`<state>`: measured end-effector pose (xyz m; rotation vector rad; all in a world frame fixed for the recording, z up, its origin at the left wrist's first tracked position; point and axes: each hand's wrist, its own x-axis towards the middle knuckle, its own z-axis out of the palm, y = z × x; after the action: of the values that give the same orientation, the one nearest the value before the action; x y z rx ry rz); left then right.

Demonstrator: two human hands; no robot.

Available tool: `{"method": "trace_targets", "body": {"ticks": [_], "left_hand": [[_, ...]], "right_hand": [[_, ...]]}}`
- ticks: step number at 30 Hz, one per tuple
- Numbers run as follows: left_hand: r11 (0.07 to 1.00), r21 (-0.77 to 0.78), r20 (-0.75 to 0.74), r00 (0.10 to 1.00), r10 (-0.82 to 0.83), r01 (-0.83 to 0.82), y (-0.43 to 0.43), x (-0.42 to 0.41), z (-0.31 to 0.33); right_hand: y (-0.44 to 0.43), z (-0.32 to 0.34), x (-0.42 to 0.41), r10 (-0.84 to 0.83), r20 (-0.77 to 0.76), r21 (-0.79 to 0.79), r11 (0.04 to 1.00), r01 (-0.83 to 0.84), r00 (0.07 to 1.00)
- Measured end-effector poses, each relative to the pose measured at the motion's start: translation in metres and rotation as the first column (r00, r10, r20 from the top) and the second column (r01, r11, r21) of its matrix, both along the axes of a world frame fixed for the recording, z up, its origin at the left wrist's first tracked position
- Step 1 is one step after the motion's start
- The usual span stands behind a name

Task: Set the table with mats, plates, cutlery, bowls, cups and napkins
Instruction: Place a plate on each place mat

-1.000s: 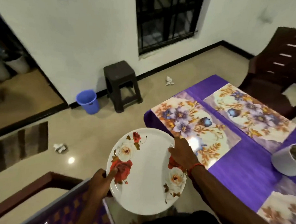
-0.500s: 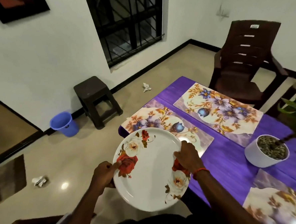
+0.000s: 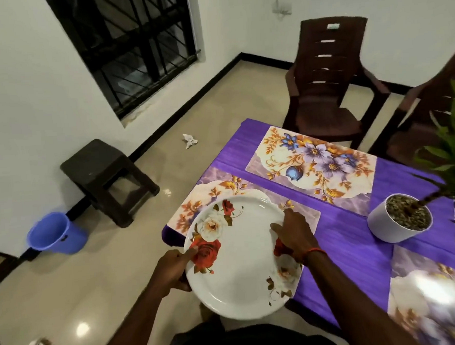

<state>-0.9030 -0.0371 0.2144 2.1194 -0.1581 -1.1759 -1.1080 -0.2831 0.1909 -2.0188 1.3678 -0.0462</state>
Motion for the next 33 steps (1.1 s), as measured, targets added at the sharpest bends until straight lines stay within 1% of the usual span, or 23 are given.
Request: {"method": "trace_targets", "body": {"ticks": [3,5,8,14,21,26,29,33], "left_hand": [[0.996,-0.011,-0.022,0.996,-0.09,0.09,-0.017,0.022,-0.005],[0.988,-0.032,-0.065,0.986,-0.154,0.152,-0.028,0.037,-0.009],[0.978,-0.036,-0.107,0.972,-0.209,0.206,-0.042,0.06,-0.015],[0.936,-0.055,-0.172,0.92,-0.351,0.347,-0.068,0.096,-0.02],[0.924,-0.051,-0.206,0.902,-0.38,0.378,-0.088,0.117,-0.025],[0.925,-0.106,-0.224,0.898,-0.379,0.364,-0.099,0.133,-0.033],[0.925,-0.111,-0.233,0.895,-0.38,0.364,-0.103,0.14,-0.037],[0.929,-0.105,-0.267,0.889,-0.371,0.356,-0.112,0.147,-0.039]], "right_hand": [[-0.007,-0.005,0.016,-0.064,-0.046,0.002,0.998,0.065,0.997],[-0.011,-0.011,0.024,-0.112,-0.057,-0.004,0.994,0.112,0.992],[-0.014,-0.019,0.032,-0.168,-0.074,-0.011,0.986,0.167,0.983],[-0.016,-0.029,0.043,-0.284,-0.078,-0.027,0.959,0.282,0.956],[-0.026,-0.035,0.058,-0.311,-0.099,-0.045,0.95,0.308,0.945],[-0.039,-0.04,0.071,-0.306,-0.128,-0.031,0.952,0.304,0.944],[-0.043,-0.043,0.077,-0.329,-0.124,-0.009,0.944,0.331,0.936],[-0.047,-0.046,0.083,-0.352,-0.121,-0.02,0.936,0.352,0.928]]}}
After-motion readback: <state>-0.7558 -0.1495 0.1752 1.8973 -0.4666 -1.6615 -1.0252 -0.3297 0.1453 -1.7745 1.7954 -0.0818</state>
